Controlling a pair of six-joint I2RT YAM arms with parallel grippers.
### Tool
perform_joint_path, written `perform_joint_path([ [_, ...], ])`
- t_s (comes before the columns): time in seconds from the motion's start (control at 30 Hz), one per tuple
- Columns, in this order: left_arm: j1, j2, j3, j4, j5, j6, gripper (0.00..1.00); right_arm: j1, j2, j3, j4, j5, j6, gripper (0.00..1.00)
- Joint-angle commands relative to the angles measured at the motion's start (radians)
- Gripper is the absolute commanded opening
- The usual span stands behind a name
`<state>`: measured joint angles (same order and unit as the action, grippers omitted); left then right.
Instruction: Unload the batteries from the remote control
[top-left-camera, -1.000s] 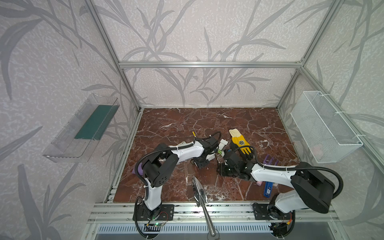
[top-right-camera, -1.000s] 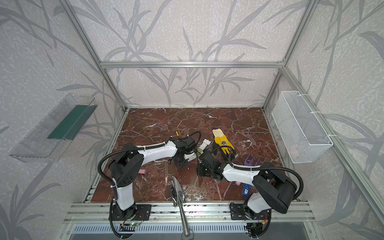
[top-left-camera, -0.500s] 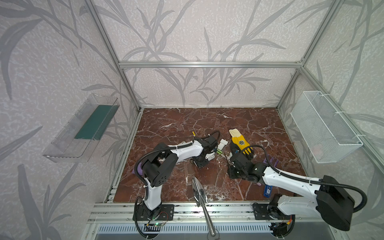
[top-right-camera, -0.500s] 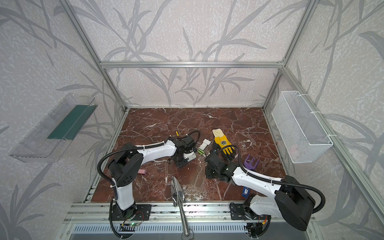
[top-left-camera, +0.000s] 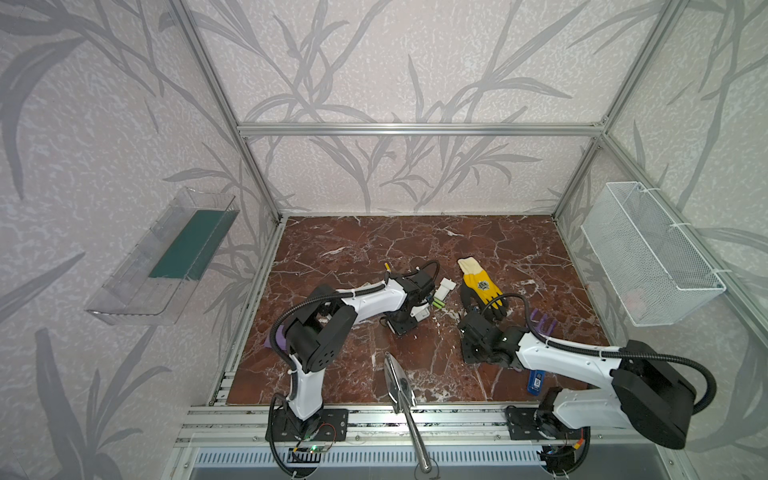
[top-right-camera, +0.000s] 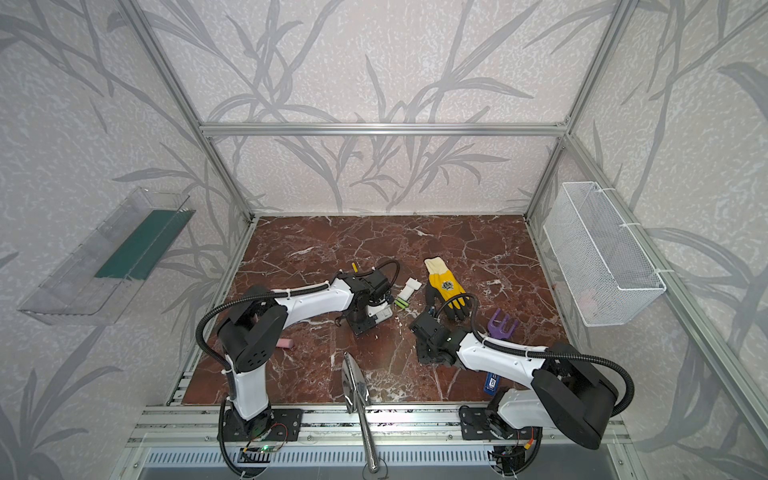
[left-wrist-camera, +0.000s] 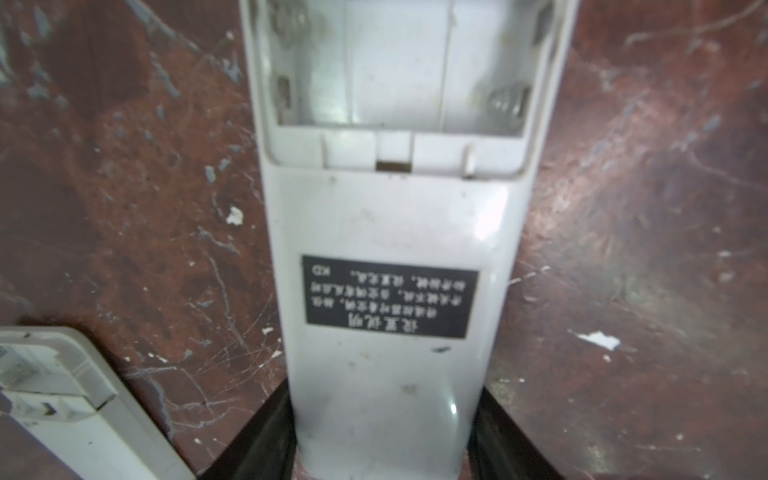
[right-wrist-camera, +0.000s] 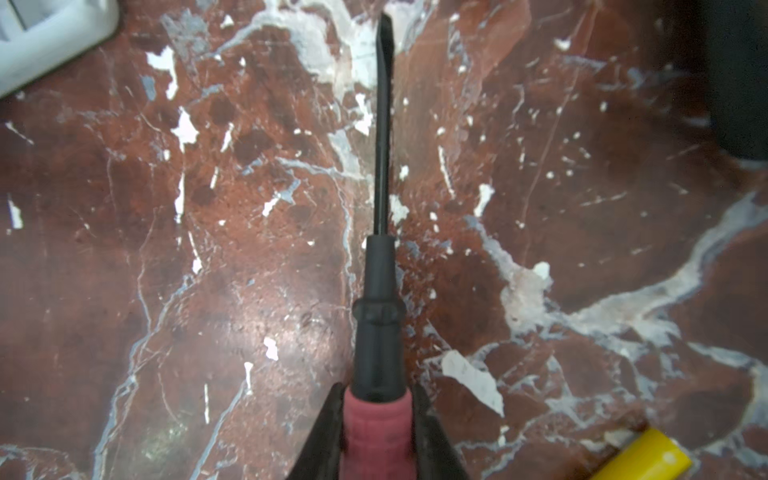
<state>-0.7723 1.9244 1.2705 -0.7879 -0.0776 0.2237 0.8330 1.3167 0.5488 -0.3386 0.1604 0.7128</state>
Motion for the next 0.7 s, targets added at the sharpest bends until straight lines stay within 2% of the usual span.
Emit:
perform_joint_path([
  [0.0, -0.005, 0.088, -0.059, -0.02, 0.052, -0.012, 0.78, -0.003, 0.025, 0.002, -0.028, 0.022, -0.003, 0.2],
  [0.03, -0.003, 0.084, -0.059, -0.02, 0.051, -0.013, 0.97, -0.003, 0.026, 0.005, -0.03, 0.025, -0.005, 0.25],
  [0.07, -0.004, 0.081, -0.057, -0.02, 0.053, -0.014, 0.99, -0.003, 0.026, 0.005, -0.03, 0.025, -0.007, 0.27],
  [0.17, 0.0, 0.07, -0.053, -0.022, 0.05, -0.015, 0.99, -0.003, 0.025, 0.009, -0.03, 0.024, -0.01, 0.33],
  [0.37, 0.012, 0.015, -0.024, -0.045, 0.04, -0.014, 0.99, -0.005, -0.019, 0.036, -0.043, 0.03, -0.041, 0.53],
  [0.5, 0.024, -0.059, 0.001, -0.052, 0.024, -0.011, 0.99, -0.016, -0.071, 0.058, -0.062, 0.054, -0.068, 0.68],
  [0.67, 0.041, -0.183, 0.001, -0.002, -0.029, -0.017, 0.99, -0.052, -0.167, 0.096, -0.102, 0.056, -0.171, 0.85],
])
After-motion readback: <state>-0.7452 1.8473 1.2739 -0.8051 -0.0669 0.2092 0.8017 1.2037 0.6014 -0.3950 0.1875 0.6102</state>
